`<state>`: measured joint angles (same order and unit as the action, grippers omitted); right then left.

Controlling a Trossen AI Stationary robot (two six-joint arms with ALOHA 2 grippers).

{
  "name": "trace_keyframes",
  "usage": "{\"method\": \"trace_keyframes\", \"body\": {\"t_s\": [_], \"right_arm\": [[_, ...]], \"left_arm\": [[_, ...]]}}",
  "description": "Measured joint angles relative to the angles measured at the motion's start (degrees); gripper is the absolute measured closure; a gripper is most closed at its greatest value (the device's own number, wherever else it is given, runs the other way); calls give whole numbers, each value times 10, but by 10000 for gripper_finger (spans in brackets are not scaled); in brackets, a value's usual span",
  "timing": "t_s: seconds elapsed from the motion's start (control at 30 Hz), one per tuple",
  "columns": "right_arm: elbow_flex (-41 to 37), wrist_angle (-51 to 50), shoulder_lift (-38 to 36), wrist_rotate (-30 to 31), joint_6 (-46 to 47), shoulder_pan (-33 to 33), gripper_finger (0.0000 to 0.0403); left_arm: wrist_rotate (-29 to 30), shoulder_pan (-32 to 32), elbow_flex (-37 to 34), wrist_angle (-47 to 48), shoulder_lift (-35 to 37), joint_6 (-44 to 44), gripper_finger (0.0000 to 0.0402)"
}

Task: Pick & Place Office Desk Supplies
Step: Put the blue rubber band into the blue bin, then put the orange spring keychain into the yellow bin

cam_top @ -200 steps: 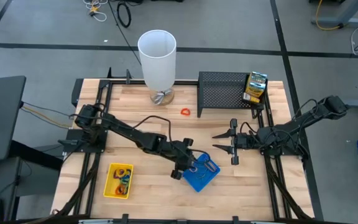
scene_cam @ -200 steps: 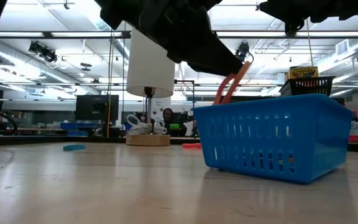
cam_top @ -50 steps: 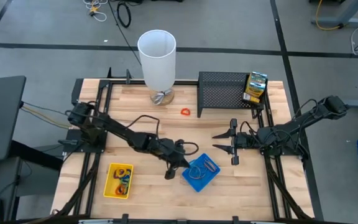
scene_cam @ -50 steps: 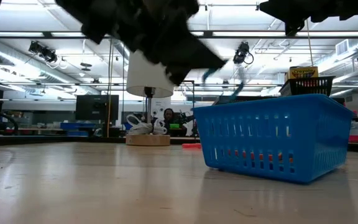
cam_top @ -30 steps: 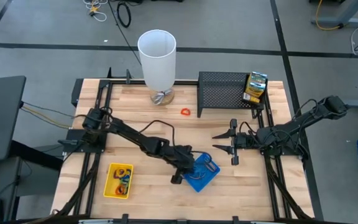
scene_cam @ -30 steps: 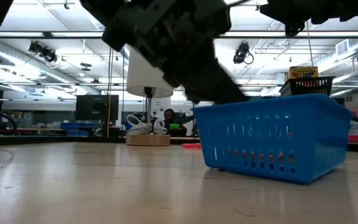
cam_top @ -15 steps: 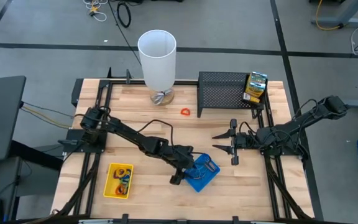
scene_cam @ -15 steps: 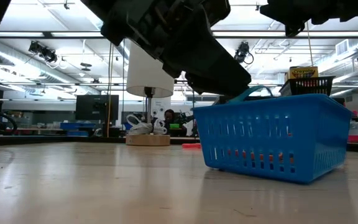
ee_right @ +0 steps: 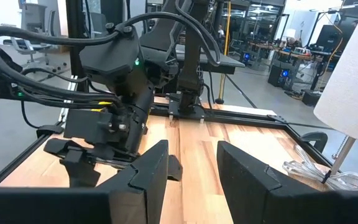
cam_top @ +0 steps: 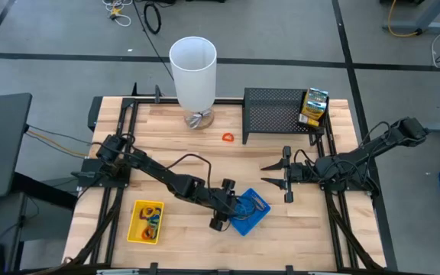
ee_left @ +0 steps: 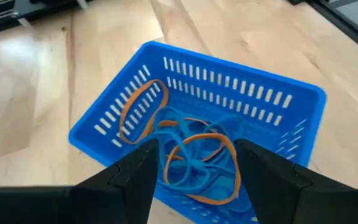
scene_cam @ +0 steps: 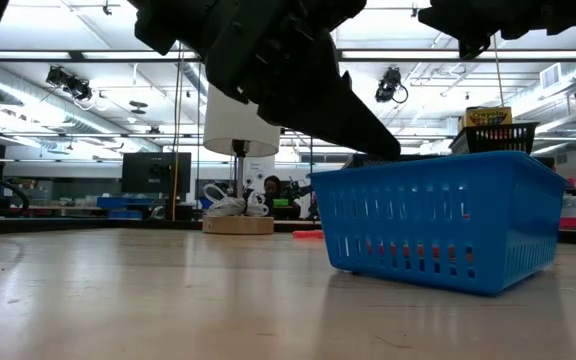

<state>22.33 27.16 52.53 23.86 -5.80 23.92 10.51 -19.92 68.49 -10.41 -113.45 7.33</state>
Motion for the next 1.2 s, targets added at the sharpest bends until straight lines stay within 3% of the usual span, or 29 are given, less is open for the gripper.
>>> {"method": "trace_keyframes", "body": {"t_s": [0.17, 0.33, 0.67, 0.9, 1.2], "right_arm": [[0, 0, 0, 0, 0, 0, 254], [0, 0, 0, 0, 7, 0, 254], [0, -19, 0, 0, 10, 0, 254], [0, -21, 0, 0, 8, 0, 254], [0, -22, 0, 0, 5, 0, 254]], "left_arm": [[13, -9, 1, 0, 0, 26, 184], [131, -5, 18, 24, 9, 51, 184], [154, 76, 37, 232, 37, 63, 186], [120, 167, 37, 277, 46, 143, 200], [-5, 284, 37, 258, 46, 204, 206]]}}
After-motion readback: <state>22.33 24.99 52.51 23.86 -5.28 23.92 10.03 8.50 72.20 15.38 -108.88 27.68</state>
